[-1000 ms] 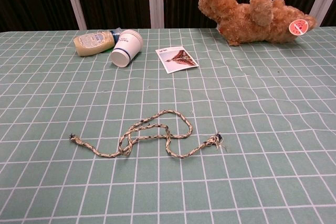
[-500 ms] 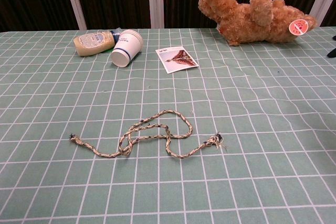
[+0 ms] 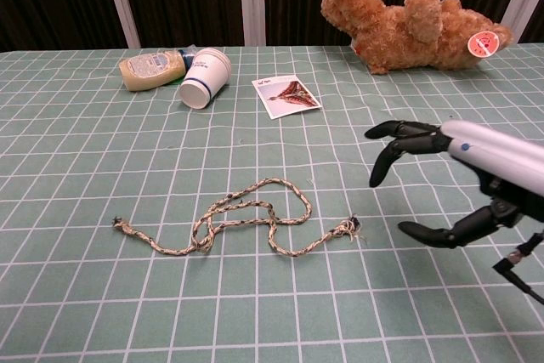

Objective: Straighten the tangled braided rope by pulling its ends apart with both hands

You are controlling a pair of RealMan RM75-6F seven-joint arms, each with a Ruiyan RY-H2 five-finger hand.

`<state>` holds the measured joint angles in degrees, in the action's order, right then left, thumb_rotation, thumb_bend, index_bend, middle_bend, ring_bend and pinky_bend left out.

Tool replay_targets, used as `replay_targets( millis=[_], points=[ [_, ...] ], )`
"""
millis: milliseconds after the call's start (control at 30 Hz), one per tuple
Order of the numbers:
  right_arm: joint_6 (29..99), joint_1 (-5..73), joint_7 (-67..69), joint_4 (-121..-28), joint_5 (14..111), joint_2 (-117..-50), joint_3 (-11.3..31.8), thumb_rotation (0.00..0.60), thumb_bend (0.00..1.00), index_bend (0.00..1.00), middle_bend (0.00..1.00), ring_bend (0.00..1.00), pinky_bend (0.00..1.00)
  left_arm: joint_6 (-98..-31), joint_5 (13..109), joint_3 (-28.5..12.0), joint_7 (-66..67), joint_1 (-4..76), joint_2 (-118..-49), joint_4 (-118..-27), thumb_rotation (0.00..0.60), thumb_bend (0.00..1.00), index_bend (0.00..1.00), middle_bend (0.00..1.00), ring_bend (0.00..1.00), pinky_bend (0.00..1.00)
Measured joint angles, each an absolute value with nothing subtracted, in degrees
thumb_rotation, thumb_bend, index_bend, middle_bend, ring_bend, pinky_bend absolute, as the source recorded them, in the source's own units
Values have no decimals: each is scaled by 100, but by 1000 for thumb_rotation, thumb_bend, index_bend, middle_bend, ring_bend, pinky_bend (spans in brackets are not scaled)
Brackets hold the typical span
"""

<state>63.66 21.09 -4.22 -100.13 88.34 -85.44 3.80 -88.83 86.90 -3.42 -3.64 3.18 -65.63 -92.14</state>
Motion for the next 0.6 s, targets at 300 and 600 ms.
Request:
replay_targets(
  millis=[300,600],
  points=[
    [6160,2322,-788,-9608,8311,-9120,500,600,355,472,156,0,0,-8842,8684,-339,-401,345,-6571,-9179,600,131,62,0,0,0],
    [6087,2448,-905,-9295,7972,-9446,582,600,355,472,157,0,0,-8830,8662,-342,-394,352,-6578,-9185,600,131,62,0,0,0]
  ],
)
